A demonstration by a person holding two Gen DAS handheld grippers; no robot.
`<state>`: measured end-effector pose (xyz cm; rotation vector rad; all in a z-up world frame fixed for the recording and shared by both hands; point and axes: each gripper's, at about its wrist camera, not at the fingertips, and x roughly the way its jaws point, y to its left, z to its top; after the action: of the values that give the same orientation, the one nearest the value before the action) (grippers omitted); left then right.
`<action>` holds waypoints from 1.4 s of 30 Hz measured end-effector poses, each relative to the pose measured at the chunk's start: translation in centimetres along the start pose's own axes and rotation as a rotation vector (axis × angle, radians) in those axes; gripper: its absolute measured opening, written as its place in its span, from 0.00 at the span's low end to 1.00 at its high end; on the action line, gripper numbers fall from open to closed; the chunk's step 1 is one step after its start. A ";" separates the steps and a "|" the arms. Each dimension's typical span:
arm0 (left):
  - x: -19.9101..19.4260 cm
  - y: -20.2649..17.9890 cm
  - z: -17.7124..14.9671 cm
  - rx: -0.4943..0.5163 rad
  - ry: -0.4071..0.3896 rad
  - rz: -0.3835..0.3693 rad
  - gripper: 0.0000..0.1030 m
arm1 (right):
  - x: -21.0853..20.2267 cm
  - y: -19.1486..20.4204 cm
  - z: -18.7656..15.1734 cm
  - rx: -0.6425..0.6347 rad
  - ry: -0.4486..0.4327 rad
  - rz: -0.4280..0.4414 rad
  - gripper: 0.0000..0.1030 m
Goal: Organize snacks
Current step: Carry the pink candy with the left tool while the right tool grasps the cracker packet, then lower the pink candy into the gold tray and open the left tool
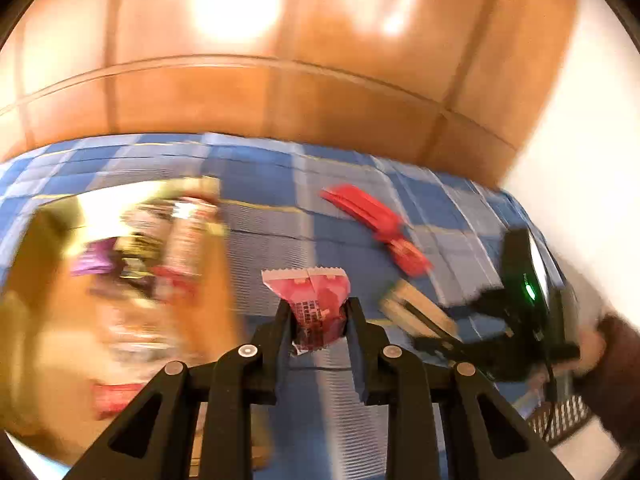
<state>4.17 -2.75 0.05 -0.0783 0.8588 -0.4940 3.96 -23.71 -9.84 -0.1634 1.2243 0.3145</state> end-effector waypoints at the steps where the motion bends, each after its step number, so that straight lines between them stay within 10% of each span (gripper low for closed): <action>1: -0.5 1.2 0.3 -0.024 -0.005 0.021 0.25 | -0.3 0.1 -0.5 0.004 -0.006 0.000 0.47; 14: 0.2 17.5 -0.6 -0.353 0.123 0.247 0.25 | -0.9 0.5 -1.9 0.047 -0.027 -0.012 0.47; 22: 3.1 18.5 -0.3 -0.338 0.127 0.271 0.27 | -0.7 0.4 -1.8 0.066 -0.028 -0.019 0.47; 25: 3.2 18.3 -0.1 -0.343 0.126 0.270 0.42 | -0.7 0.4 -1.8 0.078 -0.035 -0.019 0.47; 42: -2.8 13.9 -3.0 -0.285 0.009 0.434 0.43 | -1.1 0.4 -2.1 0.135 -0.072 -0.038 0.49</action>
<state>5.76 11.16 -3.63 -0.1466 0.9201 0.0357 1.59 -24.07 -9.45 -0.0578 1.1651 0.2020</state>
